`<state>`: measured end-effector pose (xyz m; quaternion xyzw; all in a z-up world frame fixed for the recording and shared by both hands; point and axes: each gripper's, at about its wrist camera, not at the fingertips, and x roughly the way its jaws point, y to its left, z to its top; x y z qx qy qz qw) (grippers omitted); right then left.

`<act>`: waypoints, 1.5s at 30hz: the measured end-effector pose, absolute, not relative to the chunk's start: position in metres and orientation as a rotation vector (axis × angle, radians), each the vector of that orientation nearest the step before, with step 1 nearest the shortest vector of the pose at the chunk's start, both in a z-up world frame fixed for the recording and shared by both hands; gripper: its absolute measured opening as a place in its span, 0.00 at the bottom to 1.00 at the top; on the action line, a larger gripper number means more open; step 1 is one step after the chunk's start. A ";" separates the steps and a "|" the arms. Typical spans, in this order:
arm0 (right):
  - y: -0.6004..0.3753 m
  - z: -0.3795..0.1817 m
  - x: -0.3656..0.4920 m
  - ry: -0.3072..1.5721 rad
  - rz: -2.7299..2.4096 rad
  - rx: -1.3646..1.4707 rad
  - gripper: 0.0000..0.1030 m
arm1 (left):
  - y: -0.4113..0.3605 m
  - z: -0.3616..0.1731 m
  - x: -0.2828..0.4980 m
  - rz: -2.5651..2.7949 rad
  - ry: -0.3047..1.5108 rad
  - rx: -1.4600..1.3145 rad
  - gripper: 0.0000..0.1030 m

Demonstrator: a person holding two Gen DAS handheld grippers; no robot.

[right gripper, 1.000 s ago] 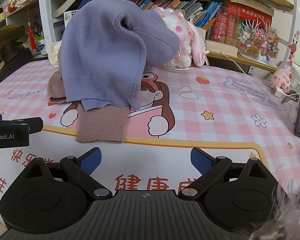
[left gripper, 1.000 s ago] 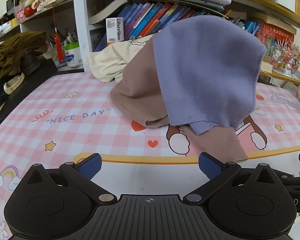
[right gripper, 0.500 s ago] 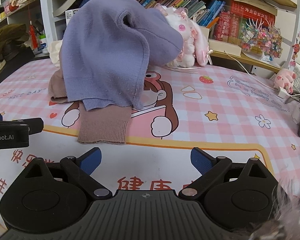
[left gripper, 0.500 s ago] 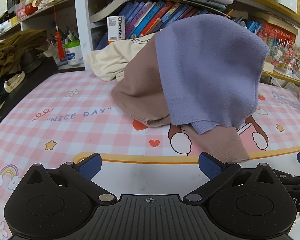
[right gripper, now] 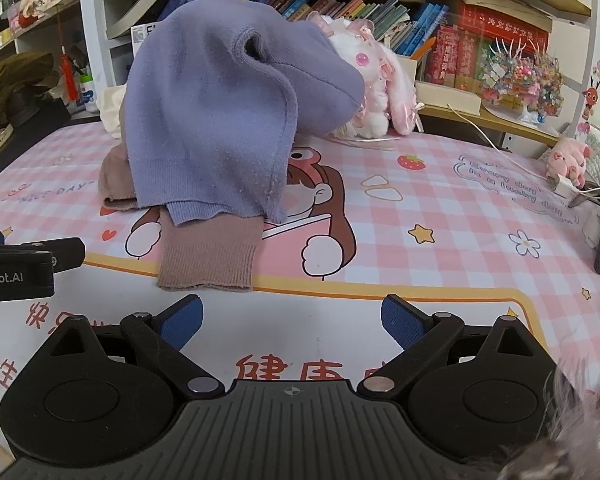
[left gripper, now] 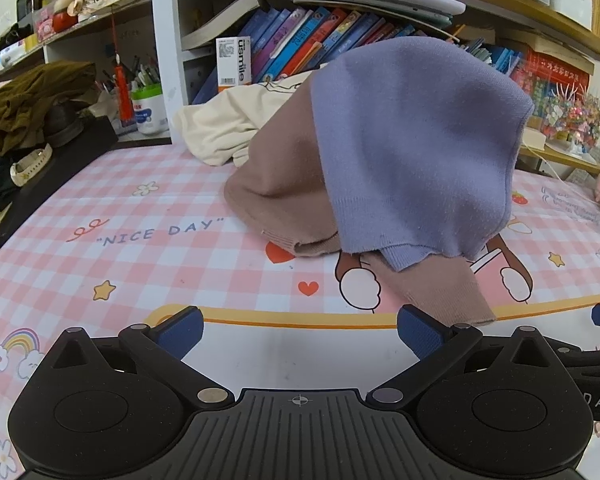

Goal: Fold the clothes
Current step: 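Move both grippers toward the crumpled lavender-and-pink sweater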

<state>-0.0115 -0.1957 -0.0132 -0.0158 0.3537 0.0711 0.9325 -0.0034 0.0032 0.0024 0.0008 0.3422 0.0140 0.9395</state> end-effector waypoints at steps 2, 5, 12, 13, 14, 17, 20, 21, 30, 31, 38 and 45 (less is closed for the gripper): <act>-0.196 -0.013 -0.012 0.722 0.146 -0.031 0.94 | 0.003 0.003 -0.005 0.026 0.696 0.003 1.00; -0.196 -0.013 -0.013 0.722 0.145 -0.028 0.94 | 0.002 0.003 -0.007 0.028 0.696 0.008 1.00; -0.196 -0.012 -0.015 0.720 0.145 -0.029 0.94 | 0.004 0.006 -0.011 0.026 0.681 -0.003 1.00; -0.196 -0.012 -0.016 0.720 0.144 -0.028 0.94 | 0.004 0.007 -0.012 0.024 0.678 -0.003 1.00; -0.196 -0.012 -0.016 0.720 0.146 -0.027 0.94 | 0.003 0.007 -0.013 0.021 0.674 -0.002 1.00; -0.195 -0.011 -0.016 0.719 0.152 -0.026 0.94 | 0.003 0.009 -0.015 0.027 0.673 0.005 1.00; -0.195 -0.010 -0.016 0.713 0.162 -0.027 0.94 | 0.003 0.009 -0.016 0.035 0.680 0.007 1.00; -0.194 -0.010 -0.017 0.712 0.166 -0.027 0.94 | 0.002 0.009 -0.016 0.036 0.681 0.007 1.00; -0.198 -0.010 -0.017 0.710 0.203 -0.025 0.94 | 0.001 0.013 -0.023 0.043 0.665 -0.020 1.00; -0.198 -0.011 -0.017 0.710 0.210 -0.025 0.94 | 0.001 0.013 -0.024 0.052 0.666 -0.025 1.00; -0.205 -0.013 -0.016 0.711 0.240 -0.028 0.94 | -0.003 0.010 -0.028 0.069 0.682 -0.056 1.00; -0.215 -0.013 -0.016 0.688 0.268 -0.034 0.94 | -0.021 0.012 -0.036 0.064 0.656 -0.018 1.00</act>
